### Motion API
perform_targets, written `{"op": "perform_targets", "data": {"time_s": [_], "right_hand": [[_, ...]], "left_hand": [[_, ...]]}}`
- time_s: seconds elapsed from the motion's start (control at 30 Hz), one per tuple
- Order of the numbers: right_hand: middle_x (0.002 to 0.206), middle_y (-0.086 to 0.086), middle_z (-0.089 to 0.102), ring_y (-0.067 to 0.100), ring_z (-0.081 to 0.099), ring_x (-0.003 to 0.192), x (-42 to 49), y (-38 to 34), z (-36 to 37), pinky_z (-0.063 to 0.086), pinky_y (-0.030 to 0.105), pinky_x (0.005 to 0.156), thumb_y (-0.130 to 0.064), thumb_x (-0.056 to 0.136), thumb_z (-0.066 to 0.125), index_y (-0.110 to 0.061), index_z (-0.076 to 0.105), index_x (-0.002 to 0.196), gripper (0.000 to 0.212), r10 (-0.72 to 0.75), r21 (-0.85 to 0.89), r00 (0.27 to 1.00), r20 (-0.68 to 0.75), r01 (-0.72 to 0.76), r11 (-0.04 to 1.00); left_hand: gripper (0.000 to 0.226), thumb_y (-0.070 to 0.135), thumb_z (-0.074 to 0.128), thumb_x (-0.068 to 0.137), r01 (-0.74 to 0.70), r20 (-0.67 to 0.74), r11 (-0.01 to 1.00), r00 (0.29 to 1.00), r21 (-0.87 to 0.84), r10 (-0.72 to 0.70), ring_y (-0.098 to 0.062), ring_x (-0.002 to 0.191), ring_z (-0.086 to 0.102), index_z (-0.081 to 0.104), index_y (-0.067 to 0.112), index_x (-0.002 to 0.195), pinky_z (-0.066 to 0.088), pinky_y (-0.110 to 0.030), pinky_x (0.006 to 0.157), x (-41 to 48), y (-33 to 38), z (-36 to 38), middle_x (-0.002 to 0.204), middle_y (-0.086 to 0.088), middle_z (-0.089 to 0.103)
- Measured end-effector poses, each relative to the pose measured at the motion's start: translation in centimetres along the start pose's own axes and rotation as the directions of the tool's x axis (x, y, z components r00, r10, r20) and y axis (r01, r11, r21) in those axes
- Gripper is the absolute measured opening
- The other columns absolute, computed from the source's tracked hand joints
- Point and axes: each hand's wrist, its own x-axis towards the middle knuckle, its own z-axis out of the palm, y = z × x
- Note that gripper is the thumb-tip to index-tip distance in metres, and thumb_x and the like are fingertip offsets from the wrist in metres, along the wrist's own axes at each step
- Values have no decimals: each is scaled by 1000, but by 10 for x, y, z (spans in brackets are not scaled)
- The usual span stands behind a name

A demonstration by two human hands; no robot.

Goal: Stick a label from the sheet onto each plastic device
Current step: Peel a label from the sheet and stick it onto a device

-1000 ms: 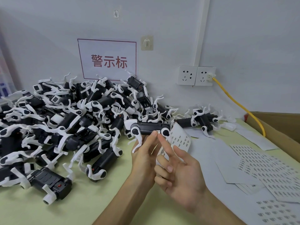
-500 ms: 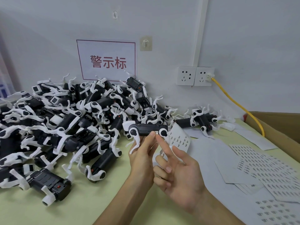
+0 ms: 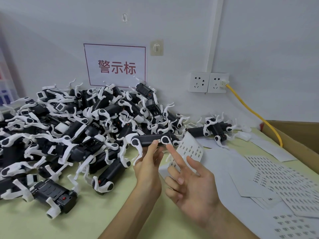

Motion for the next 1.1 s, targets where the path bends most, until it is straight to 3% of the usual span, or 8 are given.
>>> {"op": "perform_targets", "data": {"time_s": [0.3, 0.4, 0.53, 0.67, 0.8, 0.87, 1.0, 1.1], "right_hand": [[58, 1, 31, 15, 26, 49, 0, -22, -5, 26, 27, 44, -35, 82, 59, -16, 71, 124, 48, -142, 5, 989, -32, 142, 990], [58, 2, 31, 15, 24, 49, 1, -28, -5, 24, 27, 44, -34, 83, 55, -13, 73, 119, 45, -218, -51, 974, -62, 215, 975], [61, 3, 38, 13, 22, 49, 2, -30, -4, 22, 26, 45, -23, 90, 51, -5, 72, 113, 37, -413, -385, 890, -195, 317, 866], [79, -5, 57, 11, 50, 63, 4, -26, -2, 37, 24, 56, -16, 93, 59, -29, 77, 102, 24, -601, -740, 757, -259, 244, 626], [106, -22, 68, -11, 64, 91, 6, -23, -1, 45, 23, 77, -29, 91, 66, -44, 69, 117, 30, -577, -804, 792, -199, 204, 558], [117, -17, 69, -5, 65, 103, 7, -23, -1, 47, 27, 83, -30, 93, 63, -41, 67, 122, 31, -539, -796, 824, -176, 204, 570], [117, -10, 73, 10, 67, 111, 7, -21, 1, 50, 31, 85, -29, 95, 60, -36, 67, 124, 31, -511, -781, 846, -149, 216, 586], [118, -6, 73, 14, 67, 112, 8, -23, -3, 52, 34, 87, -29, 95, 59, -37, 67, 124, 31, -512, -774, 843, -166, 210, 597]], "left_hand": [[15, 13, 72, 90, 35, 141, 999, 990, -22, -32, -17, 83, 70, 62, 13, 79, 58, -26, 80, -2, 0, 3, 87, -7, 71], [17, 14, 74, 85, -55, 145, 998, 988, 36, 50, -10, 72, 65, 60, 14, 75, 57, -20, 76, 0, -3, 3, 73, 0, 63], [19, 18, 73, 89, -168, 174, 976, 974, 136, 144, -10, 74, 66, 64, 2, 85, 56, -18, 77, -1, -8, 1, 69, 1, 64], [32, 21, 69, 94, -257, 204, 924, 958, 285, 204, -6, 62, 61, 56, 12, 67, 54, -17, 70, -3, -11, 2, 59, 8, 54], [26, 35, 63, 96, -310, 327, 892, 924, 329, 200, -7, 73, 69, 69, 11, 88, 54, -16, 71, -9, -12, 4, 76, 3, 71], [36, 46, 60, 91, -296, 345, 894, 922, 337, 176, -10, 78, 70, 71, 12, 97, 55, -19, 73, -12, -12, 5, 84, 1, 76], [42, 49, 52, 96, -219, 343, 918, 934, 331, 99, -25, 90, 74, 72, 14, 107, 57, -26, 79, -11, -10, 6, 98, -7, 79], [43, 46, 63, 87, -215, 365, 920, 927, 327, 87, -17, 83, 74, 70, 8, 105, 56, -23, 74, -11, -7, 8, 91, -5, 76]]}}
